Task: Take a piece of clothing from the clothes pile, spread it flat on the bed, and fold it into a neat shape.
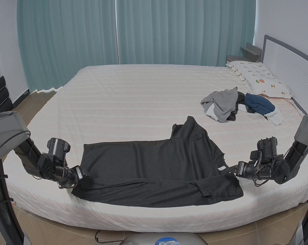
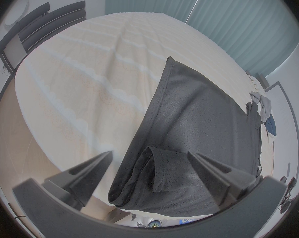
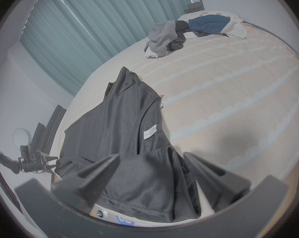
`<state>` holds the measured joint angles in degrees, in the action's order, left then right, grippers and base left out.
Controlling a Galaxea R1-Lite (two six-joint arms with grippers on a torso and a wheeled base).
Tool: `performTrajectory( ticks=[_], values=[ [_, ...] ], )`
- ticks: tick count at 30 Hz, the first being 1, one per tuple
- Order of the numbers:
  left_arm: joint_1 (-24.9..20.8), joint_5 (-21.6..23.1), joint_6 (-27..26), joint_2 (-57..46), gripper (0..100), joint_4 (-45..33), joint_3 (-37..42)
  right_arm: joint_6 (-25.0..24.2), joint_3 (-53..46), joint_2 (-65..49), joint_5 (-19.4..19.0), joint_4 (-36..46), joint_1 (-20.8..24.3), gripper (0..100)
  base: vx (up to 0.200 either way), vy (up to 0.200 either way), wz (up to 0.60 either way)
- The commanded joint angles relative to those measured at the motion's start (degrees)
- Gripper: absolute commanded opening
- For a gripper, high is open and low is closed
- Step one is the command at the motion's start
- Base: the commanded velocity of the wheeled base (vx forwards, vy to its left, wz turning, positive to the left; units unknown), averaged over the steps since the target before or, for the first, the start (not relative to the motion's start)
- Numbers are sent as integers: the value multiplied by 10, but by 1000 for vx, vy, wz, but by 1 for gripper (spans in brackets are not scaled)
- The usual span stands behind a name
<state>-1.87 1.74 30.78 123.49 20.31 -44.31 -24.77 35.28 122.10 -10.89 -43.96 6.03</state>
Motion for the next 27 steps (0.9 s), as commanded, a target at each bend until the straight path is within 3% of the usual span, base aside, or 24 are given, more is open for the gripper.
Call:
performTrajectory(
  ticks=[1,17,23,27],
  values=[
    [2,-1,17,3,100,1,-6,-33,5,-19,-2,-2,3,100,0,0,0],
    [7,56,72,-44,100,-44,-18,-189,-75,-116,-5,5,34,100,0,0,0],
    [2,66,81,-55,100,-48,-14,-224,-77,-102,-24,5,35,100,0,0,0],
    [-15,92,135,-83,100,-43,-15,-244,-94,-98,-56,-10,32,100,0,0,0]
  ],
)
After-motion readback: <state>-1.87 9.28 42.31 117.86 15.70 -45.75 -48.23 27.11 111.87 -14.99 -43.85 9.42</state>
